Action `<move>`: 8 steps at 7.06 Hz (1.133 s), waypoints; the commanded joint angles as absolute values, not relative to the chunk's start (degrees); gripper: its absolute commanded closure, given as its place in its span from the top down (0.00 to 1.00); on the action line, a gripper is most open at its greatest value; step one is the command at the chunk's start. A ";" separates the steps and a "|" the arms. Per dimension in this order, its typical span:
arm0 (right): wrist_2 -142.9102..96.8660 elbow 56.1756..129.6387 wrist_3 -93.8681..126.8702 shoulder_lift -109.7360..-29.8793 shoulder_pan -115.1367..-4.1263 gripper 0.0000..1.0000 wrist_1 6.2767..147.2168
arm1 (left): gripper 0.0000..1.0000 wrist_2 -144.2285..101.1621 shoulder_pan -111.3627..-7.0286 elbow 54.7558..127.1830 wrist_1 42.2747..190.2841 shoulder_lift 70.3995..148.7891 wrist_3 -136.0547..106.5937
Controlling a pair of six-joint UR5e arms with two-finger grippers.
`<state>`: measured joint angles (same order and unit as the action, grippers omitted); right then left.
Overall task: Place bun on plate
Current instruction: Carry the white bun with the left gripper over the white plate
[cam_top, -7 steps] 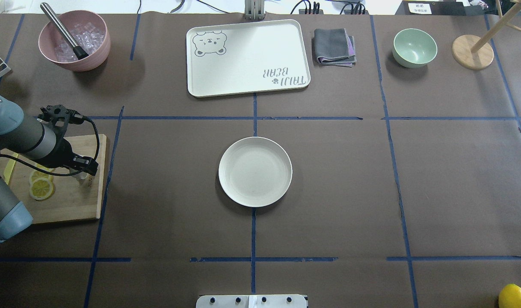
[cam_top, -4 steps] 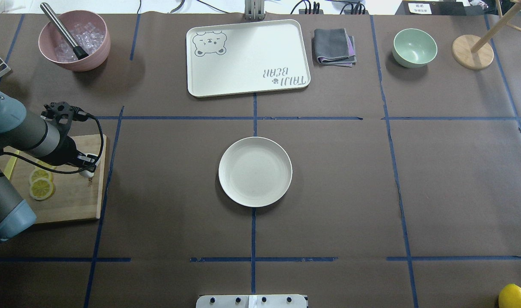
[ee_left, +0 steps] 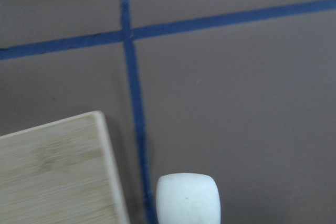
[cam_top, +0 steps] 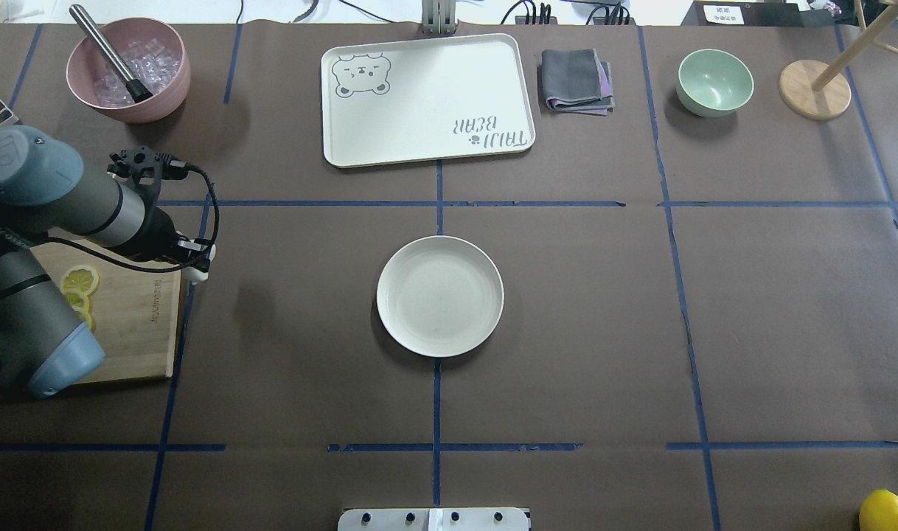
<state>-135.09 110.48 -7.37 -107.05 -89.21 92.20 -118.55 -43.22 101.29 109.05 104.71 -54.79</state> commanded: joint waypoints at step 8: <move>-135.09 110.48 -7.38 -107.05 -89.21 1.00 92.20 | 0.97 -102.22 -25.31 78.31 98.00 141.24 -83.15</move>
<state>-135.09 110.48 -7.38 -107.05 -89.21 92.17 -102.51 -25.61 79.19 97.13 141.12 -83.17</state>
